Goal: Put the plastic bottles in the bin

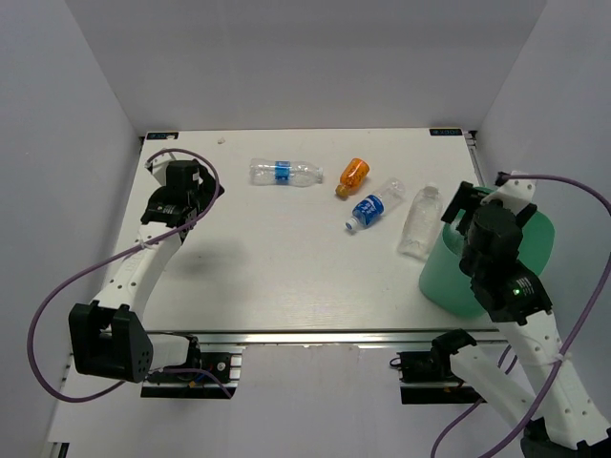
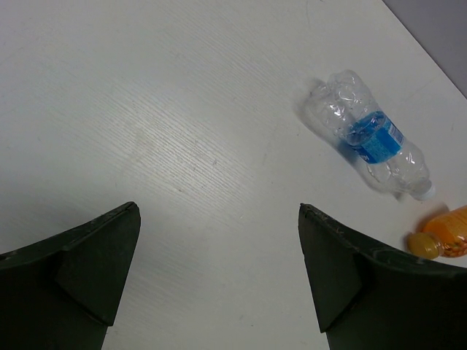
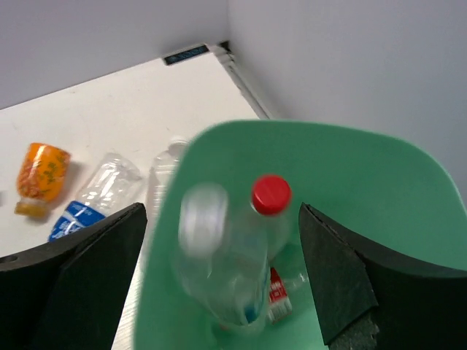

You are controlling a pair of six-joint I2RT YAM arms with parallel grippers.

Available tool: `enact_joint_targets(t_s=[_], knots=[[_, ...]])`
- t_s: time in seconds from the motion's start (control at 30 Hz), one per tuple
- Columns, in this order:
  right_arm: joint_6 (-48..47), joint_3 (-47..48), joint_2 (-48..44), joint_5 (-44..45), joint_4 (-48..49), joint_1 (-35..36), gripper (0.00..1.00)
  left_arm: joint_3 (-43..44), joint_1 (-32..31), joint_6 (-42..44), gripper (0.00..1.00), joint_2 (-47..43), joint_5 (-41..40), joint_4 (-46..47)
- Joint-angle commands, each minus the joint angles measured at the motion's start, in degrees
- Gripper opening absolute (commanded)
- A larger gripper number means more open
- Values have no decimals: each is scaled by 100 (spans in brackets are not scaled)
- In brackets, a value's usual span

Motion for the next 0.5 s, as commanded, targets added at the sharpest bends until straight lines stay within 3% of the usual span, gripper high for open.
enact_joint_targets(t_s=[0.0,0.03,0.23,0.47], knots=[[-1034,589,299,-1242,715,-6,89,151,25,34,98,-112,26,23],[-1193,686,579,-2134,812,-6,89,143,25,34,98,-129,-1,5],[-2395,1424,2422,-4144,1330,239,89,134,25,70,98,-173,-246,-39],[-3846,2698,5140,-5306,1884,863,89,134,25,184,98,-112,-379,-65]])
